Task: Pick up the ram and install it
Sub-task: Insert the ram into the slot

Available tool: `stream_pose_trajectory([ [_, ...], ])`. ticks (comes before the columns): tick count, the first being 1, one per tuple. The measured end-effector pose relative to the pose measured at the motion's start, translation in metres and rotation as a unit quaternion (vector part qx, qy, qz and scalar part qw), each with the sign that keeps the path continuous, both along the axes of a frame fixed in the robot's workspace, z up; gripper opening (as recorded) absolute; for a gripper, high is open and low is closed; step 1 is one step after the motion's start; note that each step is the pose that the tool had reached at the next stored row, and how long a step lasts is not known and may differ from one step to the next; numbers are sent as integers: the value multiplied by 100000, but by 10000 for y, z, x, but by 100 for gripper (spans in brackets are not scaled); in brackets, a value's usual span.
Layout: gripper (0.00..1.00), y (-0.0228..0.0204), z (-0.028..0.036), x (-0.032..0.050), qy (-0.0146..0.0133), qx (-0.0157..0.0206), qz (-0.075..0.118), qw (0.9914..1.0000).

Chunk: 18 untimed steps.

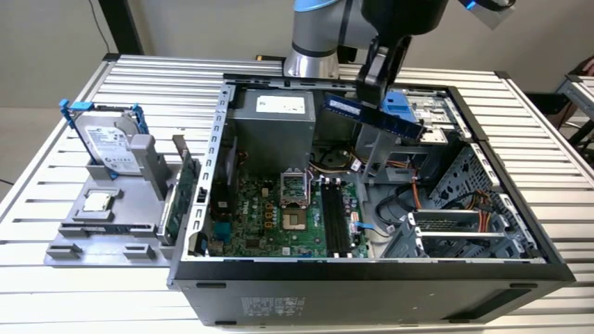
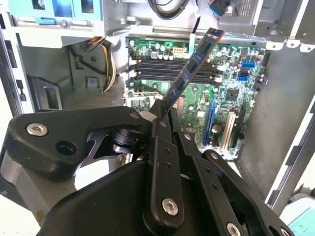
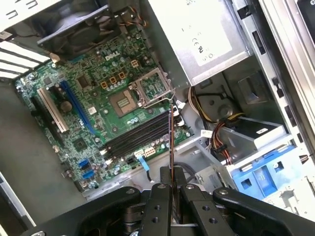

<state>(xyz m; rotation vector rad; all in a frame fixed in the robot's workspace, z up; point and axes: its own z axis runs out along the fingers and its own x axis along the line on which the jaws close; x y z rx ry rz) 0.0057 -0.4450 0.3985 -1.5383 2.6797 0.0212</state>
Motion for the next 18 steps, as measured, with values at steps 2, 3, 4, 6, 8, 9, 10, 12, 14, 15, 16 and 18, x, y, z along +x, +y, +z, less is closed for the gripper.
stream_pose_trajectory([
  [2, 0, -1, 0, 0, 1, -4, -969, 99995],
  [3, 0, -2, 0, 0, 1, -4, -1443, 99990],
  [4, 0, -3, -1, 0, -1, 8, -1849, 99983],
  [6, 0, -5, 0, 0, 0, 4, -2719, 99963],
  [8, 0, -7, 0, 0, 0, 3, -3628, 99934],
  [9, 0, -8, 0, 0, 0, 2, -4105, 99916],
  [10, 0, -9, 0, 0, -1, 4, -4549, 99896],
  [12, 0, -10, 0, 0, -1, 3, -5524, 99847],
  [14, 0, -12, 0, 0, -1, 4, -6519, 99787],
  [15, 0, -13, 0, 0, 0, 1, -6996, 99755],
  [16, 0, -13, 0, 0, 0, 3, -7496, 99719],
  [18, 0, -15, 0, 0, 1, -1, -8552, 99634],
])
